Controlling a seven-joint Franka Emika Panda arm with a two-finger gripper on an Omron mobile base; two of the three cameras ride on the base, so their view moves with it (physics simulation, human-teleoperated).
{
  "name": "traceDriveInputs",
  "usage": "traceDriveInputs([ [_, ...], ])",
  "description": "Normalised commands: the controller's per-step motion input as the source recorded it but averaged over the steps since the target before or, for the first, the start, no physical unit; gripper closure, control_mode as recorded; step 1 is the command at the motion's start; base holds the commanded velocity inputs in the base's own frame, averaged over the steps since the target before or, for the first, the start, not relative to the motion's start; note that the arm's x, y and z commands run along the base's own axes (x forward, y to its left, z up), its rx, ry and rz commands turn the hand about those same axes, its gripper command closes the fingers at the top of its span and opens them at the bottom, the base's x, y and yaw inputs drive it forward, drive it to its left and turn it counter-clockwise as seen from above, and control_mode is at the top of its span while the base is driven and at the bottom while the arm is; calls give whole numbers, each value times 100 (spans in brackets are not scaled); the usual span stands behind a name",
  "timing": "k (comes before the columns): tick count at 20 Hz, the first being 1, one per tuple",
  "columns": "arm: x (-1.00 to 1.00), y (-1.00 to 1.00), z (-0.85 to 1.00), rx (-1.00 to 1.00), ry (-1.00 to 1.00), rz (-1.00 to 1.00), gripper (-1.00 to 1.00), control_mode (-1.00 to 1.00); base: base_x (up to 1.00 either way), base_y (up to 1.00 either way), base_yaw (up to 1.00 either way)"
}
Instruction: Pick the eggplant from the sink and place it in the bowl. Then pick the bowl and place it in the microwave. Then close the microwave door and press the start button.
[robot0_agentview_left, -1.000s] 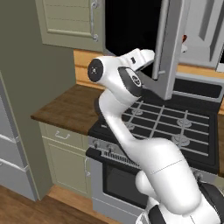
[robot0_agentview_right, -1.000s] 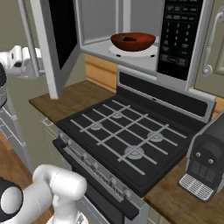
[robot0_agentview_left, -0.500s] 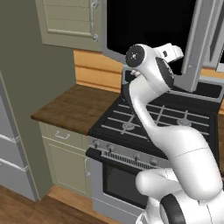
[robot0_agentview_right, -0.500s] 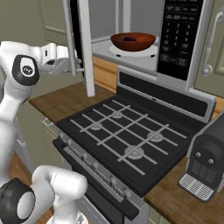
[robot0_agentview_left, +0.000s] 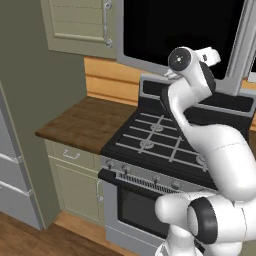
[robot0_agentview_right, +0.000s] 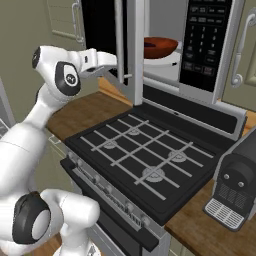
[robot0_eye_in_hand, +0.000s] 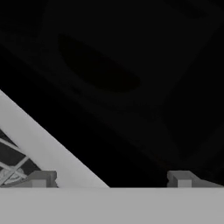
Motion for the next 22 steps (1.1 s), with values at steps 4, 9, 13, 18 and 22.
traceDriveInputs([
  [4, 59, -41, 0, 6, 0, 2, -100, -100, 0, 0, 0],
  [9, 52, -41, 0, 6, 0, 1, -100, -100, 0, 0, 0],
  [13, 50, -46, 0, 7, 0, 2, -100, -100, 0, 0, 0],
  [18, 55, -53, -1, 6, 0, 4, -100, -100, 0, 0, 0],
  [22, 76, -49, -19, 4, -1, 7, -100, -100, 0, 0, 0],
])
